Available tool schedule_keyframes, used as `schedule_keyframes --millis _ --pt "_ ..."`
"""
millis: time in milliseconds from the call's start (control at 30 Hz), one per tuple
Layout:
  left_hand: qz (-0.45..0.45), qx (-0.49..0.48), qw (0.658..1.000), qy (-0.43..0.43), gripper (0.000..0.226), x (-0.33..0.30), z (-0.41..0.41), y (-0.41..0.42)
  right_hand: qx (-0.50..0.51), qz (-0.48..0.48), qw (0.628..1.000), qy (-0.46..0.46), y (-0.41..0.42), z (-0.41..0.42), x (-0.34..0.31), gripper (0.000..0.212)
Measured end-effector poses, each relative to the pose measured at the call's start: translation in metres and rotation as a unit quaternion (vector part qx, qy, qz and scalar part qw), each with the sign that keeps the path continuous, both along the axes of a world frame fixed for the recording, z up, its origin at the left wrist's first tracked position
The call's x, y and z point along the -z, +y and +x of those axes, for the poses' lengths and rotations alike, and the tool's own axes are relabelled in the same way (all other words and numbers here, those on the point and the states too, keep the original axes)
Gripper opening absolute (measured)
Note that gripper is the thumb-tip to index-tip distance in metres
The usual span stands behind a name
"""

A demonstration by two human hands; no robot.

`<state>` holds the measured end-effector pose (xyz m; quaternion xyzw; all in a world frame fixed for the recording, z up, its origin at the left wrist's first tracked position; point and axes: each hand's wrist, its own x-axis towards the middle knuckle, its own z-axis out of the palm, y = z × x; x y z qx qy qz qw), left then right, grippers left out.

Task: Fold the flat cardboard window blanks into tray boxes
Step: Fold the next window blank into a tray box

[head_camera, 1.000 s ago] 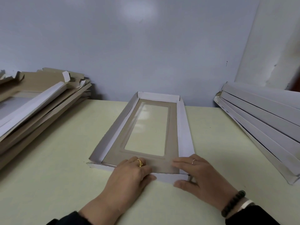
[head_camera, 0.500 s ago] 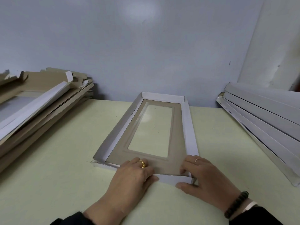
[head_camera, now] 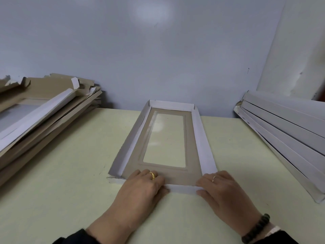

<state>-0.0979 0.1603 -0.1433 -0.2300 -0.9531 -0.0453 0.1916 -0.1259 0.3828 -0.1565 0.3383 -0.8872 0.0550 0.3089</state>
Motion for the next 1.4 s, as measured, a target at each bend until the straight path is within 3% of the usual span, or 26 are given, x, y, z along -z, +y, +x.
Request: schedule_keyframes --millis 133,200,333,500,567,633,767,967,1200,1300,1400 --pt "0.023 -0.031 0.999 -0.033 0.012 -0.005 -0.001 -0.016 0.090 -0.004 0.996 0.015 0.016 -0.005 -0.006 0.011" --pt "0.045 -0.029 0.996 -0.077 0.015 -0.006 -0.002 -0.012 0.070 -0.006 0.997 0.008 0.005 -0.001 -0.004 0.008" --pt "0.075 0.007 0.994 -0.076 0.032 0.004 -0.003 -0.003 0.004 -0.024 0.999 -0.036 -0.018 0.002 0.003 0.011" --pt "0.026 0.012 0.996 -0.084 0.098 0.006 -0.009 -0.031 0.003 -0.035 0.998 -0.047 -0.013 0.002 0.001 0.016" --pt "0.011 0.009 0.995 -0.095 0.107 0.009 -0.011 -0.039 0.006 -0.030 0.998 -0.046 -0.014 0.004 0.001 0.016" --pt "0.016 0.016 0.996 -0.092 0.101 0.008 -0.011 -0.041 0.009 -0.027 0.999 -0.045 -0.014 0.004 0.001 0.018" --pt "0.001 0.024 1.000 -0.018 0.058 0.004 -0.011 -0.040 0.016 -0.023 0.998 -0.049 -0.014 0.004 0.000 0.026" --pt "0.057 0.007 0.998 0.030 0.035 0.002 -0.005 -0.036 0.025 -0.018 0.999 -0.036 -0.015 0.003 0.000 0.029" --pt "0.068 0.031 0.997 -0.027 0.033 0.008 -0.004 -0.032 0.044 -0.017 0.999 0.003 -0.018 0.000 0.005 0.025" --pt "0.106 0.004 0.992 -0.073 0.048 0.012 -0.006 -0.029 0.040 -0.029 0.998 0.031 -0.020 0.000 0.006 0.014" --pt "0.117 -0.017 0.993 0.009 0.037 0.011 -0.005 -0.030 0.062 -0.012 0.997 0.036 -0.018 -0.001 0.007 0.025"
